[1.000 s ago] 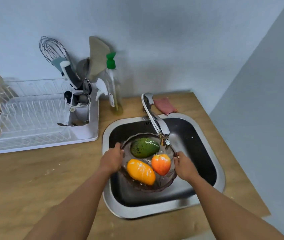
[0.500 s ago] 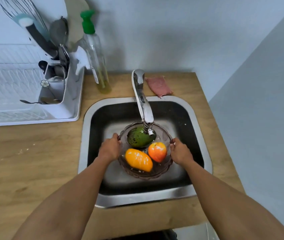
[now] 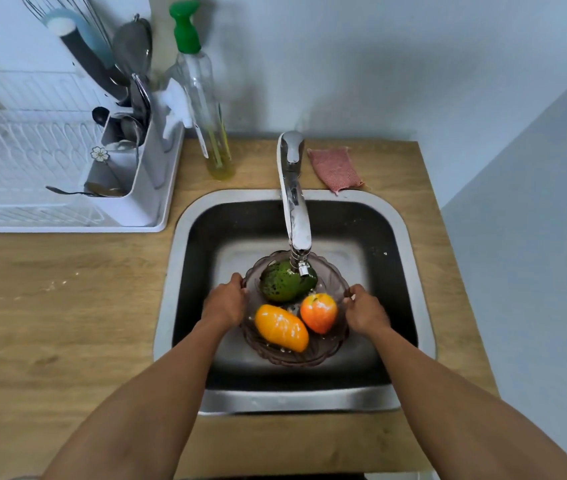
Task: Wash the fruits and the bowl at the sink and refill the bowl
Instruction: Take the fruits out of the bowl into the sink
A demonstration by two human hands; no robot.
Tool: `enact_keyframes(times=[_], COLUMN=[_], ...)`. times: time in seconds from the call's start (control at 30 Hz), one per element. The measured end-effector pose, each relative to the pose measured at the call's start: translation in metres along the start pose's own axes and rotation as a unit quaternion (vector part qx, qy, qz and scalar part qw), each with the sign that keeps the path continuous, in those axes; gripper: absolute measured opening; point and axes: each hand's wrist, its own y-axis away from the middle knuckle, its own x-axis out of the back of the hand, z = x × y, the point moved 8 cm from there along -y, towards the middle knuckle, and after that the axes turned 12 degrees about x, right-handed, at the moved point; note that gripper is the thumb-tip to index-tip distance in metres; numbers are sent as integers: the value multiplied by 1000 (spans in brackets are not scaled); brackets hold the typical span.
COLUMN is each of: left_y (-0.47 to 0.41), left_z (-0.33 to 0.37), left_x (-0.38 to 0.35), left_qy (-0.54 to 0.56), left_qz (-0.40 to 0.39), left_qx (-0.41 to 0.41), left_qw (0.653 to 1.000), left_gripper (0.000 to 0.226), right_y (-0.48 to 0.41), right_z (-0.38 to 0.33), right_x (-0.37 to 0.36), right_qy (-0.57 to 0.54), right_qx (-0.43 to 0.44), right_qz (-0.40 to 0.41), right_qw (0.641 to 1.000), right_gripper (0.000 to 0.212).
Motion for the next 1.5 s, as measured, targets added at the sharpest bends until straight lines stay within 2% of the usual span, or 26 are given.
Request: enact_keyframes(times=[0.27, 0.4, 0.47, 0.57, 0.63, 0.73, 0.8, 0.97, 1.07, 1.17, 1.5], left_y=[-2, -4, -5, -5, -5, -6, -7, -9, -10, -12, -12], left_z=[-4, -3, -3, -5, -6, -6, -6, -6, -8, -10, -8], left_x=[-15, -15, -14, -14, -14, -14, -14, -14, -16, -16, -13], left_qy=[-25, -29, -29, -18, -10, -9, -9, -17, -19, -11, -14], left_qz=[-18, -12, -8, -5, -6, -7, -12, -13, -12, -6, -12], left_qx=[-3, -12, -14, -14, -11, -12, -13, -16, -18, -20, -29], left_qw=[1000, 999, 999, 1000, 1000, 1000, 1000, 1000, 1000, 1000, 999], left_gripper=[19, 19, 20, 19, 19, 19, 19, 19, 19, 19, 18], right_y=[1, -3, -8, -16, -24, -29, -26, -28, -38, -40, -35], right_z=[7, 8, -4, -41, -65, -91, -106, -116, -109, -110, -110], right_x=[-7, -8, 4, 20, 12, -9, -18, -36, -47, -53, -38], right_qy=[19, -31, -39, 34, 99, 179, 204, 269, 263, 253, 248], right_qx=[-1, 0, 41, 159, 223, 269, 291, 291, 254, 254, 254], right_qz=[-12, -23, 22, 58, 3, -85, -105, -116, -112, -109, -82], right_qw=[1000, 999, 998, 985, 970, 942, 929, 911, 924, 927, 931], right_gripper=[21, 26, 39, 52, 61, 77, 81, 90, 101, 106, 103])
